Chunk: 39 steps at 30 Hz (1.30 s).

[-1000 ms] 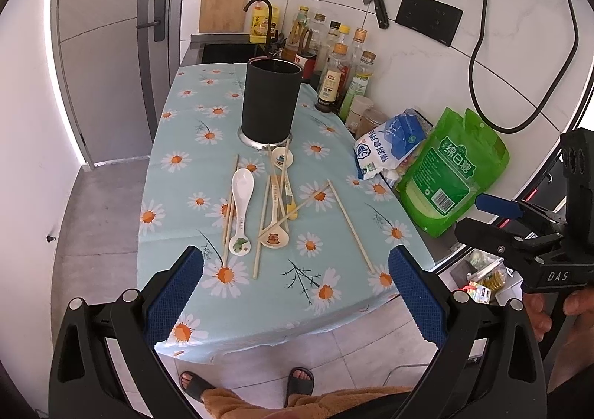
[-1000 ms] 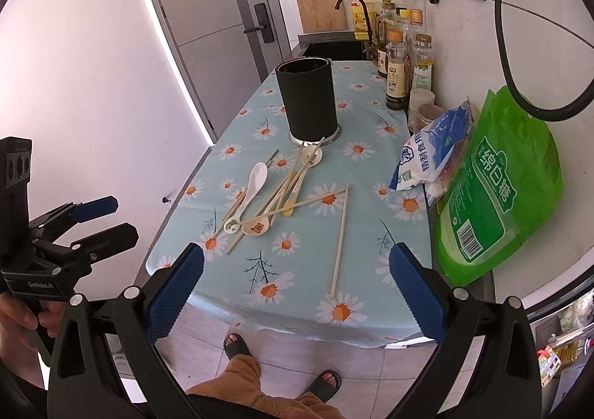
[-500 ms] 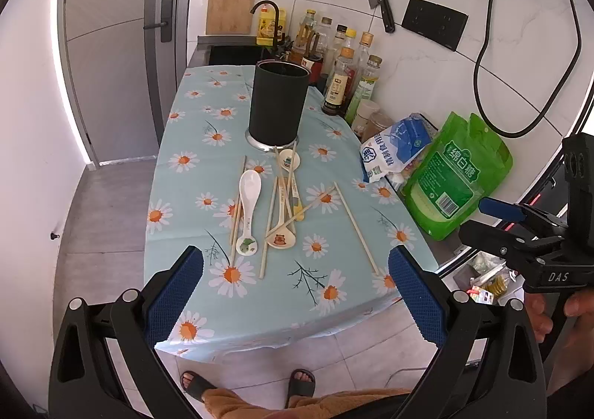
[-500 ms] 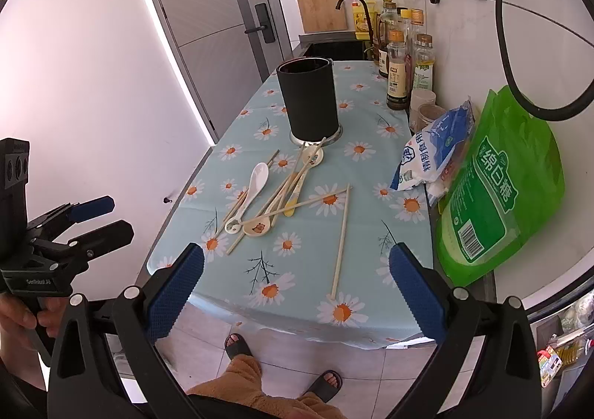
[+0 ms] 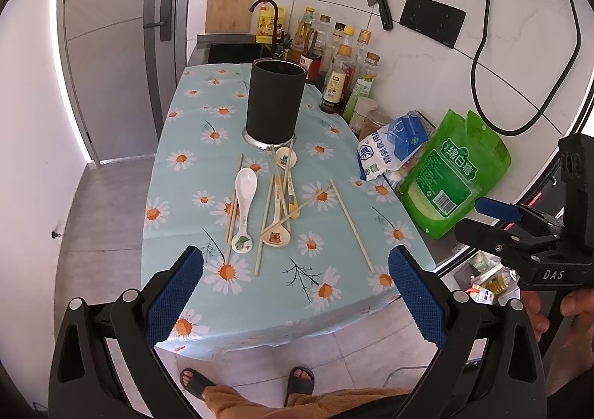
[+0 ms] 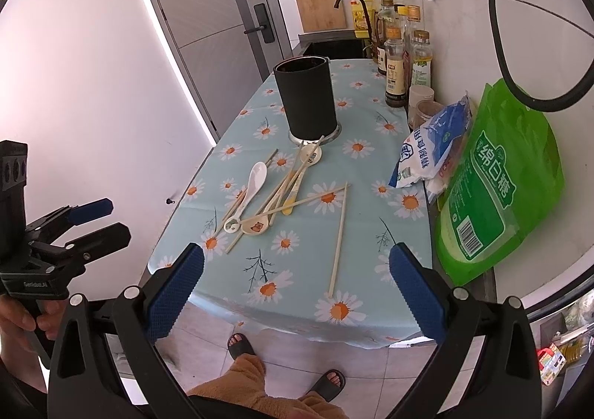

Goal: Organize utensils

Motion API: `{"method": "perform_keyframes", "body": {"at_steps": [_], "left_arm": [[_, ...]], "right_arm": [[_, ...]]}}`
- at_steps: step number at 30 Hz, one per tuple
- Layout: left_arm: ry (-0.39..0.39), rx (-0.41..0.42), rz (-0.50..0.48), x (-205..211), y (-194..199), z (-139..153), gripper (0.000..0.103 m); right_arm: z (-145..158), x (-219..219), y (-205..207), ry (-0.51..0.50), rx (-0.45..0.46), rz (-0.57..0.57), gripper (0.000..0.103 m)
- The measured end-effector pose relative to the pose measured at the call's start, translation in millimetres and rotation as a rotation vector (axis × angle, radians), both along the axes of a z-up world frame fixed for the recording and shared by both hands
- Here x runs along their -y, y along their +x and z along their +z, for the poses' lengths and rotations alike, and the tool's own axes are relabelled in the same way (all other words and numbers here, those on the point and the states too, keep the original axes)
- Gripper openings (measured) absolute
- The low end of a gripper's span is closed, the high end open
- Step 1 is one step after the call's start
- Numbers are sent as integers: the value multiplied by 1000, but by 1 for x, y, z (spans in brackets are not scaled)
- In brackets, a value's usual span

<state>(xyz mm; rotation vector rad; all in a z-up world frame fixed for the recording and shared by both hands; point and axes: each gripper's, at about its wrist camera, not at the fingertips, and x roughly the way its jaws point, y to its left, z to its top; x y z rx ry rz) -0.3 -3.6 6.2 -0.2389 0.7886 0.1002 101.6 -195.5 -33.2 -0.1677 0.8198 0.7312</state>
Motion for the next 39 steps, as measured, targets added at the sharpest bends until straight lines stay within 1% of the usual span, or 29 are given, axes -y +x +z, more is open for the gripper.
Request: {"method": "perform_keyframes", "body": {"at_steps": [5,7,10,12,17,20,24,25,27,28,29,30,31,33,34,36,39], "left_arm": [[6,-12,13,8,6,3,97],[7,-18,13,9,7,2,97],[-17,-33,9,9,9,3,97],[-12,-37,5,11,15,3,97],[-40,-67,-12,3,30,-8,96],[-46,-89,-30,-6,43,-17,96],[-30,-125,-45,-18,64,-32,96],[-36,-137,-53,-22,71,-37,96],[-46,-165,-66,-29,80,-45,96],[-47,-178,-73,-33,87,-51,96],[-50,-182,-81,-36,91,-55,96],[-51,-195,-87,-38,95,-60,96],[-51,-213,-92,-42,102,-66,96],[-69,-227,-107,-47,107,-74,96],[-80,-241,-119,-51,111,-79,96],[-84,-248,-122,-55,114,-84,96],[-90,-262,-142,-61,117,-92,96]], "right_arm": [[0,4,9,16,-32,10,99],[-1,5,14,6,-48,19,99],[-3,3,20,-10,-60,33,99],[-5,1,24,-13,-70,43,99],[-14,-5,39,-23,-114,39,99],[-23,-13,53,-54,-148,35,98],[-38,-26,74,-109,-182,34,90],[-42,-29,79,-122,-191,30,88],[-53,-34,95,-158,-227,9,82],[-59,-36,102,-168,-247,3,81],[-66,-41,110,-184,-272,2,76],[-71,-45,116,-205,-285,2,68],[-79,-52,124,-242,-296,-3,66],[-87,-60,134,-282,-306,-16,58],[-94,-66,142,-307,-321,-16,57],[-104,-75,152,-346,-349,-21,49],[-117,-86,163,-418,-366,-30,42]]}}
